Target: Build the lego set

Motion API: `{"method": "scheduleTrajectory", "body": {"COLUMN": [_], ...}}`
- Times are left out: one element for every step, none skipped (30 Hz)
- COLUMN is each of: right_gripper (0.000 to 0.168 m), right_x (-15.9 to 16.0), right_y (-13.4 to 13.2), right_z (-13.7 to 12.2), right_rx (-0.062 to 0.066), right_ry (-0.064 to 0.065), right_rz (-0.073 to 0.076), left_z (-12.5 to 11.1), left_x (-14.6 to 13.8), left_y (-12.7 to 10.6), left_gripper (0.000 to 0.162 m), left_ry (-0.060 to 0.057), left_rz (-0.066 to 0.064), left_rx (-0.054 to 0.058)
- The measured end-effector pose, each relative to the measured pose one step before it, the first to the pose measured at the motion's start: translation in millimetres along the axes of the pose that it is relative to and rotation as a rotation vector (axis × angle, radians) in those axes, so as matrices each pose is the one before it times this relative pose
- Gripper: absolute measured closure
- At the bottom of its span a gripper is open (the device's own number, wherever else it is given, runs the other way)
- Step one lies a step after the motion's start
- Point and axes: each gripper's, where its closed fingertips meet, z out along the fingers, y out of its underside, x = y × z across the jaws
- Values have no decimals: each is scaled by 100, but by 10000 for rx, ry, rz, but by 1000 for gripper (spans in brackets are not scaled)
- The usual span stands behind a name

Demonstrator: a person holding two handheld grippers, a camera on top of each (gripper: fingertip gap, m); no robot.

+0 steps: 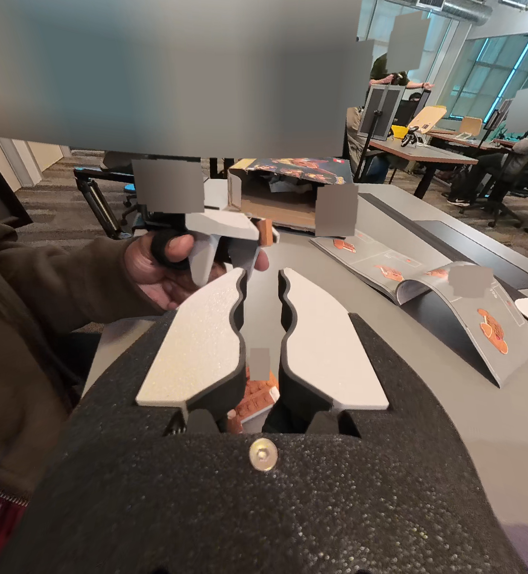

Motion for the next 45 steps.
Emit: {"method": "scheduleTrajectory", "body": {"right_gripper": [149, 149, 149, 149, 149, 150, 150, 151, 151, 153, 155, 156, 157, 157, 158, 158, 159, 159, 159, 159, 159, 159, 160, 160, 160, 160, 160, 160, 160, 160, 160, 160, 160, 160, 160, 160, 160, 160, 160, 160, 160, 160, 160, 160, 160], "right_x": [-125, -154, -225, -279, -312, -189, -42, 13, 2, -28, -6, 29, 49, 71, 51, 10, -17, -24, -36, -48, -62, -58, -74, -62, -51, -64, -57, -53, -79, -108, -190, -286, -372, -409, -429, -357, -227, -155, -121, -175, -197, -57, 61, 82, 138], "right_y": [-146, -116, -86, -74, -65, -30, 37, 68, 37, 38, 10, 33, 110, 142, 132, 78, 85, 79, 76, 48, 62, 77, 97, 122, 136, 151, 187, 221, 239, 289, 389, 518, 697, 837, 935, 926, 904, 828, 653, 438, 276, 117, 36, 59, 62], "right_z": [154, 160, 120, 85, 34, 22, 0, -12, -25, -51, -61, -56, -28, -24, -33, -52, -60, -62, -78, -88, -87, -93, -112, -107, -125, -149, -162, -172, -187, -187, -176, -140, -90, 4, 103, 207, 290, 331, 325, 295, 288, 255, 202, 181, 161], "right_rx": [31, 16, 17, 18, 28, 16, -26, -38, -6, 5, 19, 14, -40, -57, -38, -3, -6, -10, -7, 1, -3, -17, -25, -35, -40, -40, -57, -66, -80, -99, -162, -247, -359, -453, -532, -561, -582, -583, -512, -395, -307, -218, -154, -154, -143], "right_ry": [-55, -86, -128, -170, -179, -88, -7, 20, -5, -24, -4, 33, 30, 41, 28, -13, -36, -37, -38, -46, -46, -41, -40, -42, -52, -60, -69, -71, -93, -98, -157, -218, -272, -293, -305, -236, -133, -58, -18, -49, -69, 25, 81, 71, 97], "right_rz": [-41, -36, -50, -67, -85, -99, -97, -71, -45, -31, -34, -44, -46, -36, -19, 4, 27, 24, 29, 45, 50, 39, 36, 50, 69, 86, 101, 116, 125, 128, 138, 144, 142, 132, 123, 74, -7, -83, -155, -164, -125, -122, -93, -55, -70], "left_z": [116, 117, 110, 82, 74, 73, 105, 121, 76, -3, -8, 9, 31, 27, 29, 38, 37, 47, 45, 49, 47, 52, 58, 66, 60, 32, 4, -20, -45, -93, -160, -207, -267, -320, -338, -340, -284, -228, -152, -94, -45, 9, 9, 3, -4], "left_x": [423, 371, 246, 138, 127, 242, 287, 220, 60, -25, -59, -34, -60, -86, -53, -4, 1, 5, 31, 64, 67, 84, 102, 59, 30, 36, 64, 5, -47, -94, -95, -146, -247, -317, -335, -310, -264, -210, -154, -92, -40, 24, 38, 36, 38], "left_y": [129, 161, 148, 139, 156, 162, 201, 233, 172, 15, 36, 40, 100, 106, 99, 87, 91, 103, 89, 84, 92, 115, 127, 157, 160, 108, 58, 83, 92, 69, 56, 58, 16, -11, -60, -109, -136, -131, -122, -91, -42, 18, 40, 22, 5], "left_gripper": [148, 148, 148, 148, 148, 148, 148, 148, 148, 148, 148, 148, 148, 148, 148, 148, 148, 148, 148, 148, 148, 148, 148, 148, 148, 147, 147, 145, 143, 142, 141, 140, 139, 138, 137, 137, 137, 137, 138, 138, 138, 138, 138, 138, 138], "left_ry": [319, 281, 187, 103, 102, 187, 242, 198, 85, 30, 0, 6, -21, -45, -11, 6, 5, 16, 28, 38, 32, 31, 40, 11, -7, -12, -1, -11, -41, -64, -68, -95, -157, -195, -178, -148, -109, -78, -55, -35, -30, -14, -13, -9, 1], "left_rz": [-149, -137, -82, -29, -41, -100, -165, -164, -108, -74, -67, -56, -40, -23, -25, -22, -11, -21, -22, -7, 18, 33, 27, 19, 32, 56, 54, 22, 4, 10, 26, 50, 64, 57, 43, 14, -17, -33, -32, -16, 3, 37, 61, 53, 28], "left_rx": [-45, -71, -78, -77, -87, -79, -92, -120, -91, -2, -22, -16, -53, -61, -60, -50, -50, -54, -50, -45, -51, -65, -80, -95, -106, -68, -42, -59, -75, -62, -72, -79, -65, -49, -17, 27, 53, 62, 61, 48, 26, -9, -25, -17, 3]}}
